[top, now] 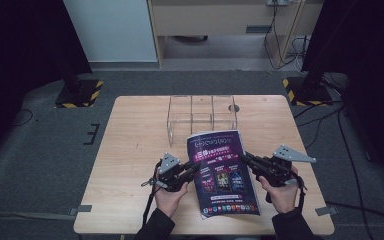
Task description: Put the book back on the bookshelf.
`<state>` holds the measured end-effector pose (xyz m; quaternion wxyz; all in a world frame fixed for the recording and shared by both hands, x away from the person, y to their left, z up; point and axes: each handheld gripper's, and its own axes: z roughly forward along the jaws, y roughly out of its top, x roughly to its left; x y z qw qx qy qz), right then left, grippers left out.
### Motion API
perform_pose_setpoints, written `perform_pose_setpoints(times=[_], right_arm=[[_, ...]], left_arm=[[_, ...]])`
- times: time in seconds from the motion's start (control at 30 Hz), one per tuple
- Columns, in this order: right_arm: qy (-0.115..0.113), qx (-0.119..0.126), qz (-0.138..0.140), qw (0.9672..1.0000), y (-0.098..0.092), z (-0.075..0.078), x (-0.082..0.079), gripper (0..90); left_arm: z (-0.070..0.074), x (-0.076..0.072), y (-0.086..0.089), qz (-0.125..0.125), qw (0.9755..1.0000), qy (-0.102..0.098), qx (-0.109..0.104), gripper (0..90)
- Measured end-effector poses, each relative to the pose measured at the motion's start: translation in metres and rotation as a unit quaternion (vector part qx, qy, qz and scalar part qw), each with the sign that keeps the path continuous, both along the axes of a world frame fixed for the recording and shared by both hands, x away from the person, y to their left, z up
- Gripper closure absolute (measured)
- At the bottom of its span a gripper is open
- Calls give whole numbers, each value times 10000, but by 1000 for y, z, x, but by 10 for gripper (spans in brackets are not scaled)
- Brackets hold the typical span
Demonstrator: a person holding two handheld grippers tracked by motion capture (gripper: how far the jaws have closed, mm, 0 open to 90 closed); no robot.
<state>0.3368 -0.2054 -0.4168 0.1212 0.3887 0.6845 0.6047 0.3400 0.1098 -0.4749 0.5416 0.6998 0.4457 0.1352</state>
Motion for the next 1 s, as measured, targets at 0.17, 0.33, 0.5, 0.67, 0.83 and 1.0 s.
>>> perform_pose_setpoints(times=[0.17, 0.33, 0.5, 0.67, 0.83, 1.0], right_arm=[[-156, 126, 59, 9998, 4, 15, -5, 836], [-362, 170, 89, 9992, 8, 32, -6, 836], [-478, 206, 77, 9986, 10, 47, -4, 836], [-528, 219, -4, 9984, 10, 57, -1, 836], [-578, 227, -188, 9979, 6, 66, 3, 836], [-670, 300, -309, 9968, -1, 79, 6, 836]], left_arm=[[-2, 0, 10, 111, 9998, -31, 129, 638], [-6, -2, 26, 270, 9991, 14, 335, 583], [-15, -4, 52, 555, 9967, 189, 558, 533], [-28, -7, 80, 888, 9910, 481, 879, 492], [-35, -7, 103, 1227, 9842, 563, 1147, 478], [-42, -6, 112, 1456, 9759, 612, 1508, 442]])
